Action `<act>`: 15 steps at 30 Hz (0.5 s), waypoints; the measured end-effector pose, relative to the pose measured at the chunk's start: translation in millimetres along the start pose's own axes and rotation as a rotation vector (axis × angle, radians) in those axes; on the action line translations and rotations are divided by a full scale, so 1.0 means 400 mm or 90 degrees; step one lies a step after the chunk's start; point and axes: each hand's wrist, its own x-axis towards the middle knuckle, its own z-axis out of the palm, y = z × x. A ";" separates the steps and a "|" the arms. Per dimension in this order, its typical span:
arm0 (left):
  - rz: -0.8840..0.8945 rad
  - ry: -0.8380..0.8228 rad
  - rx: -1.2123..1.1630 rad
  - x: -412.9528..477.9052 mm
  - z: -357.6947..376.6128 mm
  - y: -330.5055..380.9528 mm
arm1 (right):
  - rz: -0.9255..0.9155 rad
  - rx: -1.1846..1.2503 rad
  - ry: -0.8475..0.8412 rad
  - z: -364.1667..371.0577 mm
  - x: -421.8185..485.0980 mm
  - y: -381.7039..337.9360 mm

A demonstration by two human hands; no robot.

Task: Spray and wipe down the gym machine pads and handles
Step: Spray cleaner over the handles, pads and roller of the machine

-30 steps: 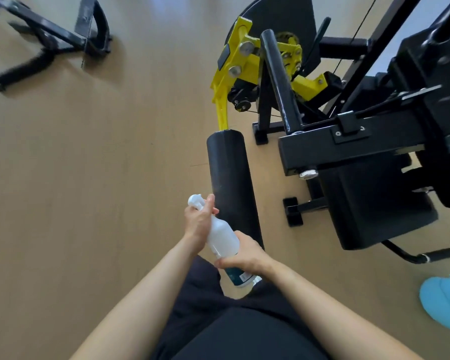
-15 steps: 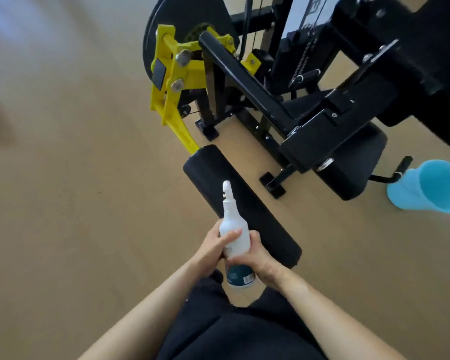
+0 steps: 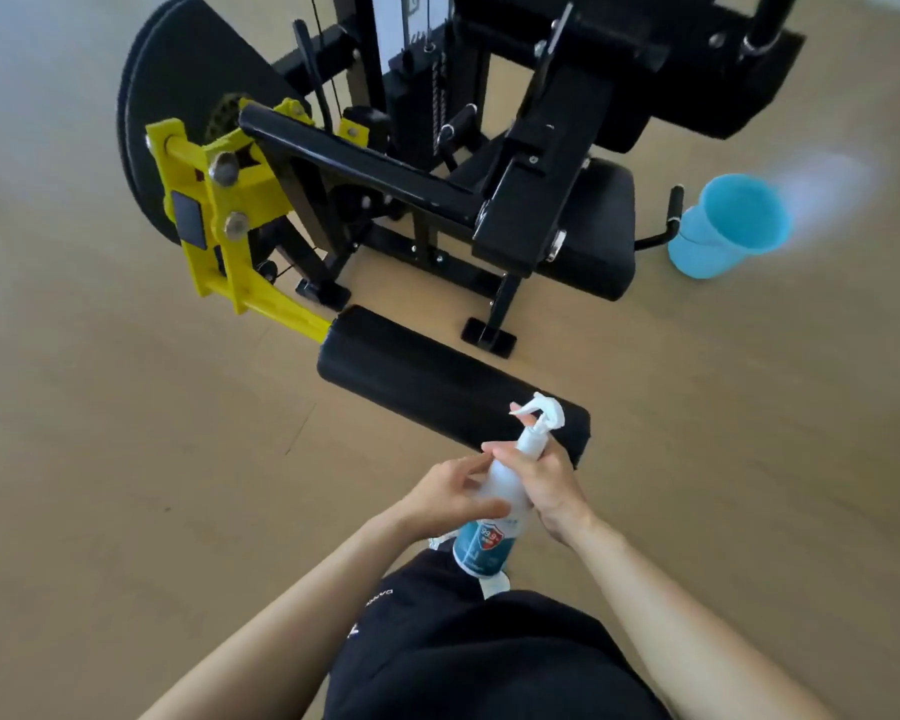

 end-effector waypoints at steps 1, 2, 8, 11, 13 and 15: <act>-0.018 0.036 -0.006 0.005 -0.007 -0.012 | -0.005 -0.009 0.021 -0.011 -0.006 0.021; -0.044 0.100 -0.023 0.012 -0.015 -0.025 | -0.013 -0.022 0.045 -0.024 -0.014 0.041; -0.069 0.360 0.207 0.044 -0.147 -0.072 | 0.006 -0.045 0.090 -0.098 -0.095 0.157; -0.053 0.276 0.455 0.066 -0.193 -0.075 | 0.032 0.015 0.140 -0.101 -0.149 0.238; -0.075 0.218 0.534 0.085 -0.214 -0.078 | 0.058 0.030 0.175 -0.087 -0.179 0.286; -0.120 0.145 0.548 0.094 -0.230 -0.093 | 0.084 0.041 0.195 -0.070 -0.207 0.322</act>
